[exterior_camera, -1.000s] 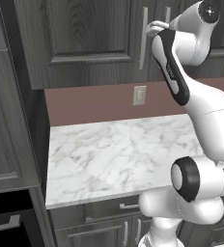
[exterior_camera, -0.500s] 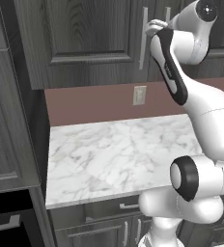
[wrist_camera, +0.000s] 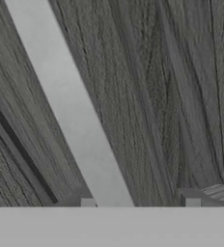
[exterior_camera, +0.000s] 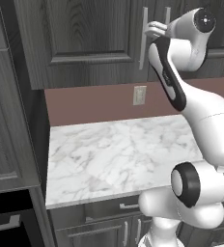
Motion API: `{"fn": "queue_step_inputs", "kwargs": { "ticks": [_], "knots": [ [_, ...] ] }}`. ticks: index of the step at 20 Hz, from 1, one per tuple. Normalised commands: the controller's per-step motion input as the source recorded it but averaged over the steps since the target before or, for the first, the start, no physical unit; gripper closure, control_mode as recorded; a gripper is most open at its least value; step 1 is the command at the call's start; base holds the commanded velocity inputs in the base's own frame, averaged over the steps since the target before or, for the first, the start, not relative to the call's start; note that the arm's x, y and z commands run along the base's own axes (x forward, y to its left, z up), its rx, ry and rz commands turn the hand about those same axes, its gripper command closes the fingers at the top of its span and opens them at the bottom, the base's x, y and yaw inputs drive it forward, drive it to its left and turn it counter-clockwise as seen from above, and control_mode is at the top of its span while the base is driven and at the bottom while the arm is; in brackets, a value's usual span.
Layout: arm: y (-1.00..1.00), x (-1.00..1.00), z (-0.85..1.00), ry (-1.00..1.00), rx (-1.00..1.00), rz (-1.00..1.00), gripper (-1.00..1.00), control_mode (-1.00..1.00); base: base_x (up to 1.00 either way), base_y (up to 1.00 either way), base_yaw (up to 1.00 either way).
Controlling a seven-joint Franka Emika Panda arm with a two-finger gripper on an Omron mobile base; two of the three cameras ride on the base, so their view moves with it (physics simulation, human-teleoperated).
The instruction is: Get the candle and the liquor from the cabinet and move them to the dining counter.
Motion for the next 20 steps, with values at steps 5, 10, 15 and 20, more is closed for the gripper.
{"fn": "queue_step_inputs", "kwargs": {
  "ticks": [5, 10, 15, 20],
  "knots": [
    [0.50, 0.21, 0.09, -0.01, 0.04, 0.00, 1.00, -1.00, 0.00, 0.00, 0.00],
    [0.54, 0.07, 0.18, 0.00, 0.06, 0.00, 1.00, -1.00, 0.00, 0.00, 0.00],
    [0.58, 0.01, 0.19, 0.00, 0.02, 0.00, 1.00, -1.00, 0.00, 0.00, 0.00],
    [0.54, -0.06, 0.14, 0.00, 0.02, 0.00, 1.00, -1.00, 0.00, 0.00, 0.00]
  ]
}}
